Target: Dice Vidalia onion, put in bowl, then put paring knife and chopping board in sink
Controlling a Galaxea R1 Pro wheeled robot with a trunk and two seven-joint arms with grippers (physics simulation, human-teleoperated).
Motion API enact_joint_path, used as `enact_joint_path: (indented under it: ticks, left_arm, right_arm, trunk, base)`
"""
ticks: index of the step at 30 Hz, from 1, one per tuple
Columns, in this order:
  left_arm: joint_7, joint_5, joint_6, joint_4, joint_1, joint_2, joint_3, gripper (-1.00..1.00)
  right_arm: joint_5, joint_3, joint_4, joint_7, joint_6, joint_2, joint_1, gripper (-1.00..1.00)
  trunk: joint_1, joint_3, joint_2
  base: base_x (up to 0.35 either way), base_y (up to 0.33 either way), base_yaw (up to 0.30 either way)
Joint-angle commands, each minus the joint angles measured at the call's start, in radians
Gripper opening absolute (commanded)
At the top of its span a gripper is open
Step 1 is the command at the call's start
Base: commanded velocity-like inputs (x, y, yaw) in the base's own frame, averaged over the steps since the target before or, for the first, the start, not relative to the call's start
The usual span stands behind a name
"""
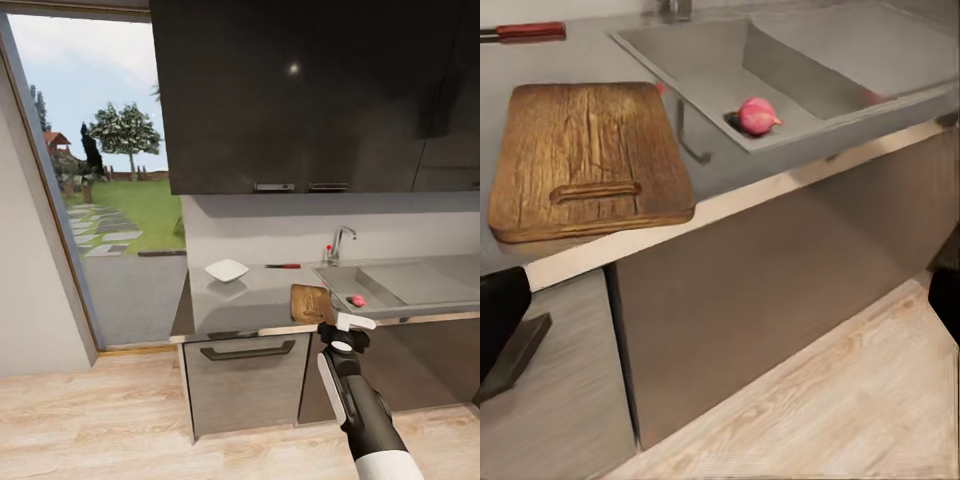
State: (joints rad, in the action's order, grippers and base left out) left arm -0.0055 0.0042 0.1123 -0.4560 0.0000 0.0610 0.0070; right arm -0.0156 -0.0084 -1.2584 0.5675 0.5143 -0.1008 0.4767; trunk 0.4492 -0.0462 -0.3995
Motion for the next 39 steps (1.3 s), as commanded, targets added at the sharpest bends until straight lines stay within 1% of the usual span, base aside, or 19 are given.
enact_joint_path:
  ticks: [1, 2, 4, 9, 12, 13, 14, 15, 17, 21, 22, 23, 30, 31, 33, 34, 35, 36, 39]
  left_arm:
    - [-0.001, 0.0, 0.003, 0.0, 0.0, 0.0, 0.001, 1.0]
    - [-0.001, 0.0, 0.003, 0.0, 0.0, 0.0, 0.001, 1.0]
    - [-0.001, 0.0, 0.003, 0.0, 0.0, 0.0, 0.001, 1.0]
    - [-0.001, 0.0, 0.003, 0.014, 0.0, -0.001, 0.001, 1.0]
    - [-0.001, -0.001, 0.003, 0.021, 0.0, -0.001, 0.002, 1.0]
    - [-0.001, -0.001, 0.003, 0.023, 0.0, -0.001, 0.002, 1.0]
    - [-0.001, -0.001, 0.003, 0.023, 0.0, -0.001, 0.002, 1.0]
    - [-0.001, -0.001, 0.003, 0.023, 0.0, -0.001, 0.002, 1.0]
    - [-0.001, -0.001, 0.003, 0.023, 0.0, -0.001, 0.002, 1.0]
    - [0.0, -0.001, 0.003, 0.023, 0.0, -0.001, 0.001, 1.0]
    - [0.0, -0.001, 0.003, 0.023, 0.0, -0.001, 0.001, 1.0]
    - [0.0, -0.001, 0.003, 0.023, 0.0, -0.001, 0.001, 1.0]
    - [0.0, -0.001, 0.003, 0.023, 0.0, -0.001, 0.001, 1.0]
    - [0.0, -0.001, 0.003, 0.023, 0.0, -0.001, 0.001, 1.0]
    - [0.0, -0.001, 0.003, 0.024, 0.0, -0.001, 0.001, 1.0]
    - [0.0, -0.001, 0.003, 0.024, 0.0, -0.001, 0.001, 1.0]
    - [0.0, -0.001, 0.003, 0.024, 0.0, -0.001, 0.001, 1.0]
    - [0.0, -0.001, 0.003, 0.025, 0.0, -0.001, 0.001, 1.0]
    - [0.0, -0.001, 0.003, 0.025, 0.0, -0.001, 0.001, 1.0]
  right_arm:
    - [-0.014, -0.005, 0.0, 0.018, 0.005, -0.002, 0.0, 1.0]
    - [-0.022, -0.006, 0.001, 0.024, 0.005, -0.003, 0.0, 1.0]
    - [-0.085, -0.018, 0.002, 0.062, 0.005, -0.005, 0.0, 1.0]
    - [-0.133, -0.06, 0.005, 0.126, 0.004, -0.007, 0.0, 1.0]
    - [-0.138, -0.067, 0.015, 0.133, 0.001, -0.009, 0.0, 1.0]
    - [-0.16, -0.095, 0.031, 0.134, 0.0, -0.009, 0.0, 1.0]
    - [-0.173, -0.112, 0.034, 0.135, 0.0, -0.009, 0.0, 1.0]
    - [-0.179, -0.121, 0.035, 0.135, 0.0, -0.01, 0.0, 1.0]
    - [-0.2, -0.159, 0.038, 0.135, 0.0, -0.009, 0.0, 1.0]
    - [-0.205, -0.167, 0.039, 0.155, 0.0, -0.009, 0.0, 1.0]
    - [-0.206, -0.168, 0.039, 0.168, 0.0, -0.009, 0.0, 1.0]
    - [-0.208, -0.169, 0.038, 0.209, 0.0, -0.01, 0.0, 1.0]
    - [-0.214, -0.168, 0.031, 0.281, 0.005, -0.013, 0.0, 1.0]
    - [-0.214, -0.163, -0.002, 0.316, 0.016, -0.016, 0.001, 1.0]
    - [-0.215, -0.162, -0.036, 0.332, 0.042, -0.017, 0.005, 1.0]
    - [-0.215, -0.161, -0.054, 0.34, 0.071, -0.017, 0.016, 1.0]
    - [-0.216, -0.161, -0.065, 0.346, 0.107, -0.018, 0.035, 1.0]
    - [-0.221, -0.161, -0.075, 0.352, 0.158, -0.019, 0.069, 1.0]
    - [-0.234, -0.161, -0.08, 0.357, 0.203, -0.025, 0.116, 1.0]
  trunk:
    - [0.001, 0.0, -0.001]
    - [0.001, 0.0, -0.001]
    - [0.001, 0.0, -0.001]
    - [0.001, 0.0, -0.001]
    - [0.001, 0.0, -0.001]
    - [0.001, 0.0, -0.001]
    - [0.001, 0.0, -0.001]
    - [0.001, 0.0, -0.001]
    - [0.001, 0.0, -0.001]
    - [0.001, 0.0, -0.001]
    - [0.001, 0.0, -0.001]
    - [0.001, 0.0, -0.001]
    - [0.001, 0.0, -0.001]
    - [0.001, 0.0, -0.001]
    - [0.001, 0.0, -0.001]
    - [0.001, 0.0, -0.001]
    - [0.001, 0.0, -0.001]
    - [0.001, 0.0, -0.001]
    - [0.001, 0.0, -0.001]
  base:
    - [0.231, 0.214, 0.0]
    - [0.231, 0.215, 0.0]
    - [0.228, 0.218, 0.0]
    - [0.226, 0.22, 0.0]
    - [0.225, 0.22, 0.0]
    - [0.225, 0.217, 0.0]
    - [0.219, 0.203, 0.0]
    - [0.209, 0.189, 0.0]
    - [0.115, 0.093, 0.0]
    - [0.025, 0.019, 0.0]
    - [0.008, 0.006, 0.0]
    - [0.003, 0.002, 0.0]
    - [0.0, 0.0, 0.0]
    - [0.0, 0.0, 0.0]
    - [0.0, 0.0, 0.0]
    - [0.0, 0.0, 0.0]
    - [0.0, 0.0, 0.0]
    - [0.0, 0.0, 0.0]
    - [0.0, 0.0, 0.0]
